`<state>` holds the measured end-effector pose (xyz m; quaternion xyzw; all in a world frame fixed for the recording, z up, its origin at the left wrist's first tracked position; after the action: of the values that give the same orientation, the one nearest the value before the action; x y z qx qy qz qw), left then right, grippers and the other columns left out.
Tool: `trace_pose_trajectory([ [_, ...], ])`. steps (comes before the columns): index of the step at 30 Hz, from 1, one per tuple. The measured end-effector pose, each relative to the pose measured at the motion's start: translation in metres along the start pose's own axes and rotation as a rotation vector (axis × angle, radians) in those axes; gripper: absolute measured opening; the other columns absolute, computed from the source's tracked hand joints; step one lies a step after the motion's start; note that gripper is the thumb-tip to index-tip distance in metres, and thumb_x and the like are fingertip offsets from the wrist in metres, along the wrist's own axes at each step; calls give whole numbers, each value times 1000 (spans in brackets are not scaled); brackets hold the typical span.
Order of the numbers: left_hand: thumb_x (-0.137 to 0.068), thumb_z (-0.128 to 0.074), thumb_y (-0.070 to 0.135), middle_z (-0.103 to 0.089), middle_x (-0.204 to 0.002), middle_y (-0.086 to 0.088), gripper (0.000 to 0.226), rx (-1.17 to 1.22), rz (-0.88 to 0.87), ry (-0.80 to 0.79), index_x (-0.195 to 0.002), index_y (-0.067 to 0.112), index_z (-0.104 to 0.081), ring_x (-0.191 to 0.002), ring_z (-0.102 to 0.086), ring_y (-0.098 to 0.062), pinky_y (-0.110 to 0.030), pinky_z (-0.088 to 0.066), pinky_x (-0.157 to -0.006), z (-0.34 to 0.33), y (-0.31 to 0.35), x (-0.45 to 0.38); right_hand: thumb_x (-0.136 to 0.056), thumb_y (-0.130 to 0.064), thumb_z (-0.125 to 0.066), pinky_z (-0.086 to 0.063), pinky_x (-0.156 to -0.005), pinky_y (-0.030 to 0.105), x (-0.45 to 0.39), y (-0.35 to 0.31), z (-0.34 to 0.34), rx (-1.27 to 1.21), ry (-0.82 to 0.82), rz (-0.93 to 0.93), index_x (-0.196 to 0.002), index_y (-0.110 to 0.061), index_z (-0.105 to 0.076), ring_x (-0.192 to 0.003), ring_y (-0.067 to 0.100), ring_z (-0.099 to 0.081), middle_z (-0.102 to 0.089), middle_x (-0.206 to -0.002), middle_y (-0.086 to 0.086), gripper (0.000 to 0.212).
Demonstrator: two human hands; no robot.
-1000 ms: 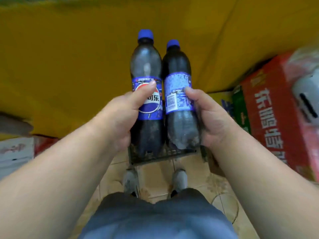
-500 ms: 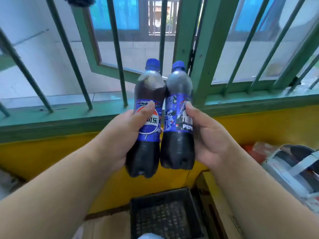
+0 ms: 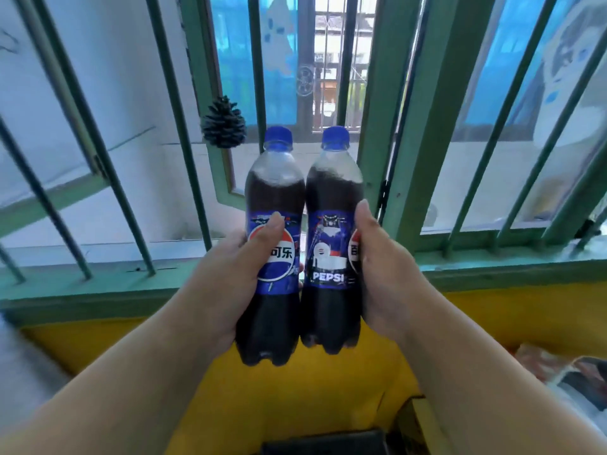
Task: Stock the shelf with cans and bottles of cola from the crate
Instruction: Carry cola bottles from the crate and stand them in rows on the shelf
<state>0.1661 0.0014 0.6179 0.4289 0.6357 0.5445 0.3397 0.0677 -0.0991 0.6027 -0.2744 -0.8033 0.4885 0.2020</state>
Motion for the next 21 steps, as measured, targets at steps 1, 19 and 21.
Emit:
trace_pose_trajectory([
  [1, -75, -61, 59, -74, -98, -24, 65, 2, -14, 44, -114, 8, -66, -74, -72, -40, -45, -56, -59, -2, 1, 2, -94, -61, -44, -52, -98, 55, 0, -2, 0, 2, -29, -16, -139, -12, -52, -114, 36, -68, -69, -125, 17, 67],
  [19, -81, -63, 43, -77, -101, -8, 40, -42, -253, 907, -110, 17, -69, -93, -75, -27, -43, -56, -84, -62, 34, 182, -68, -35, -81, -59, -80, 46, 85, -24, -66, 131, -699, -46, -124, -9, -60, -94, 32, -75, -76, -107, 14, 65],
  [21, -80, -65, 39, -78, -99, -9, 38, -29, -289, 983, -108, 15, -70, -92, -75, -27, -44, -55, -85, -68, 41, 216, -69, -36, -82, -59, -77, 43, 109, -23, -86, 150, -760, -32, -126, -10, -58, -93, 31, -75, -76, -107, 13, 68],
])
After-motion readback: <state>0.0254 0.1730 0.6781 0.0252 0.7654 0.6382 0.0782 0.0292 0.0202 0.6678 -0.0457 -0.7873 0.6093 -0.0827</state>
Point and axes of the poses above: each hand's wrist, its own x-axis away from the middle knuckle, its own z-axis out of the back of the hand, y = z × x, the point moved 7 cm from there along -x, towards the middle knuckle
